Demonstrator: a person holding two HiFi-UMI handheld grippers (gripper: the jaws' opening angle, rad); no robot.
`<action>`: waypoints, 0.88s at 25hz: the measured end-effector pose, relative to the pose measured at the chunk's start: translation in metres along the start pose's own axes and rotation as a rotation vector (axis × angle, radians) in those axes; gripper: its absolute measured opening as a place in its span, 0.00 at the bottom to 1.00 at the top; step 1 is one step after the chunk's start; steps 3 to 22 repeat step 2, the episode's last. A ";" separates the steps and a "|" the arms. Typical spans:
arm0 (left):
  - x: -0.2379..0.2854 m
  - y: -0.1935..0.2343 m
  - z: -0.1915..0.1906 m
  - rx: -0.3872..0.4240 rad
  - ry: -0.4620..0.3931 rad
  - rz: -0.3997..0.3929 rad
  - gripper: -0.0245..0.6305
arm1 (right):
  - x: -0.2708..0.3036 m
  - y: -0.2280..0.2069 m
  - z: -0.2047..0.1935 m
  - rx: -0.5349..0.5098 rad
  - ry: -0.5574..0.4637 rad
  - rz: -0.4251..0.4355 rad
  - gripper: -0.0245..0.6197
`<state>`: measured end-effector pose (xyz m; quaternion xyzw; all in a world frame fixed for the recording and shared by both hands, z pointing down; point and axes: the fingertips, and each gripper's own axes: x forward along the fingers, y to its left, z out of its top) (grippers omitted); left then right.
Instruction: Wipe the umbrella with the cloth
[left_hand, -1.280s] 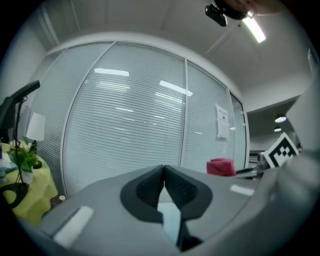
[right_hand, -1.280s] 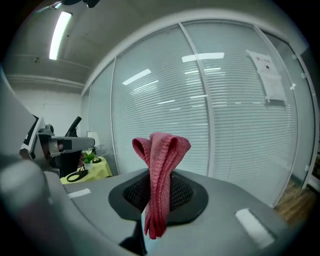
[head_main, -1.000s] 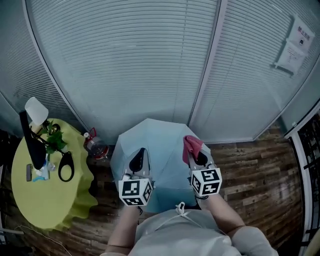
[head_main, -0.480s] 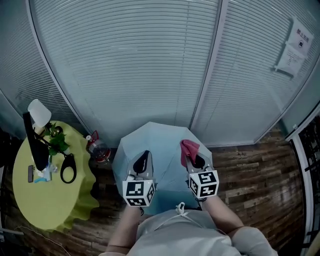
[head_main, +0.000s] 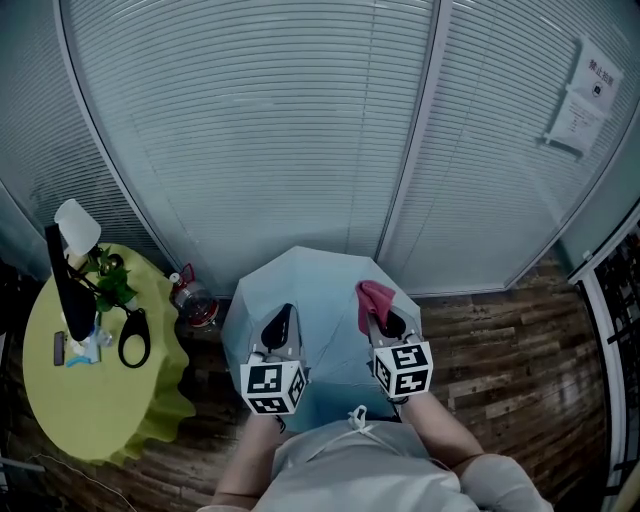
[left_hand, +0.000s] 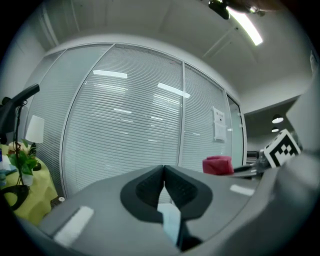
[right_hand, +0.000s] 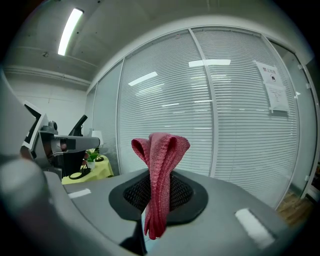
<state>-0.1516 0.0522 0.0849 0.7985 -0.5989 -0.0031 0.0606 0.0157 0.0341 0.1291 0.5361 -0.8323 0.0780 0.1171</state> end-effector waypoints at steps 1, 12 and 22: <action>0.000 0.001 -0.002 -0.012 0.005 0.003 0.05 | 0.000 0.001 -0.001 -0.002 0.002 0.003 0.12; -0.001 0.002 -0.004 -0.024 0.011 0.005 0.05 | 0.000 0.003 -0.001 -0.005 0.004 0.007 0.12; -0.001 0.002 -0.004 -0.024 0.011 0.005 0.05 | 0.000 0.003 -0.001 -0.005 0.004 0.007 0.12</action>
